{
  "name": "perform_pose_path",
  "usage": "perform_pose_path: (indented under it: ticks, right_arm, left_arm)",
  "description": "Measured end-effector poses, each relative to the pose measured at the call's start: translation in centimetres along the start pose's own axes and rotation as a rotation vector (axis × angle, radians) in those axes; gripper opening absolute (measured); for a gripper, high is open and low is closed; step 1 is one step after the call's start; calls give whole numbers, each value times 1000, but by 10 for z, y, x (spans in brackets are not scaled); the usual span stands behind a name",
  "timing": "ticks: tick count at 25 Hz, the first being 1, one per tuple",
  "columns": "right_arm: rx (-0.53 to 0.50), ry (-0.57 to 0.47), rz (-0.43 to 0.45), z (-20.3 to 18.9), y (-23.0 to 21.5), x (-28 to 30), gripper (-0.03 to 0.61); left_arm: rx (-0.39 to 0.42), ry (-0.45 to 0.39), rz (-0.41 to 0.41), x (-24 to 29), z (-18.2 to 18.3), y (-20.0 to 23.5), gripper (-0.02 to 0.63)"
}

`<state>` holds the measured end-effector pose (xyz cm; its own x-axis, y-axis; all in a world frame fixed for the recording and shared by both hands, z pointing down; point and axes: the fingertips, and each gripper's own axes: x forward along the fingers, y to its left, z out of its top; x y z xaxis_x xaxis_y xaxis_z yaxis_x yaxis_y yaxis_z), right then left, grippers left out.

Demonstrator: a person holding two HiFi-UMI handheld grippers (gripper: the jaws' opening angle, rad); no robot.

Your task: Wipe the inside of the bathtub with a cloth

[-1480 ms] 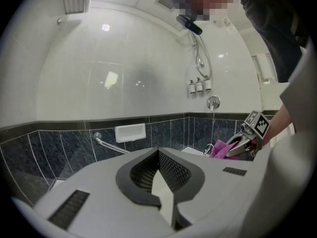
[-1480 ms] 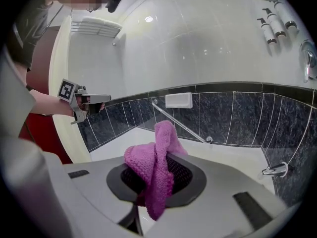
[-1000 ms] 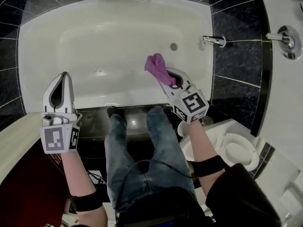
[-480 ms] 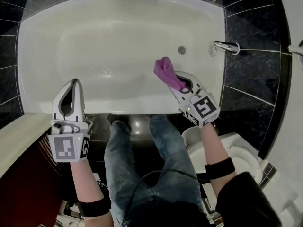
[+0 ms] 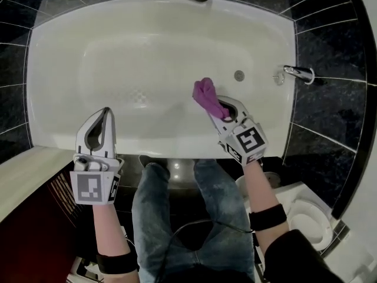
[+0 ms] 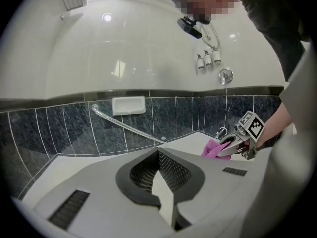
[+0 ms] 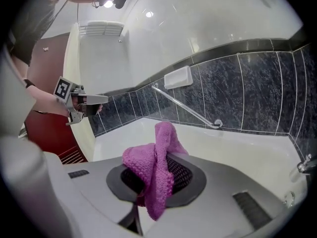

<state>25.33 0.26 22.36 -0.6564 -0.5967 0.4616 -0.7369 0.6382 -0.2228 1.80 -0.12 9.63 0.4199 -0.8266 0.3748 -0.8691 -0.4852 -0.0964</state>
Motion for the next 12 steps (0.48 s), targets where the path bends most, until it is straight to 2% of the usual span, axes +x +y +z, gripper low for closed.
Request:
perform_pose_path:
  ticks: [4,6,9,12]
  right_arm:
    - [34,-14,18,15,-3,10,89]
    - [23,-28,11,19,-11,18,89]
    - [7,-60,-8,13,-25,35,89]
    - [-12,-107,-48,-5,-46,61,89]
  left_arm:
    - [11,3,31,7,1,-2,0]
    - [-24,-2,39,15,-4,-2,0]
    - [-81,-12,33,33,-25,-3,0]
    - [-60,-32,1,62,-49,-4,0]
